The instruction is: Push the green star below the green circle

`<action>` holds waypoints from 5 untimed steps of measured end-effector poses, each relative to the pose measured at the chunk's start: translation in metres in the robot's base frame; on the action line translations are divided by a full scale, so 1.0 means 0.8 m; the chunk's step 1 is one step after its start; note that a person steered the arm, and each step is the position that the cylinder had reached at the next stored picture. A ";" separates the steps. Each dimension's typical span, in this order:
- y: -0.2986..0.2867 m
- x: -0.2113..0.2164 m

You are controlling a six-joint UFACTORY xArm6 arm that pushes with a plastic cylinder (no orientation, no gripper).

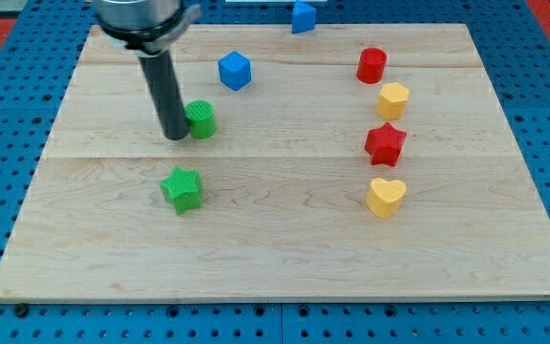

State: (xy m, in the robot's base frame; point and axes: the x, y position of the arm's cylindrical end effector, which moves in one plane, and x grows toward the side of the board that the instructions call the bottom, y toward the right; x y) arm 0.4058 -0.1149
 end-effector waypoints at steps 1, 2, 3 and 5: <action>0.030 -0.008; -0.018 0.000; -0.063 0.076; -0.050 0.155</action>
State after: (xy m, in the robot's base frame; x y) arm 0.5297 -0.1549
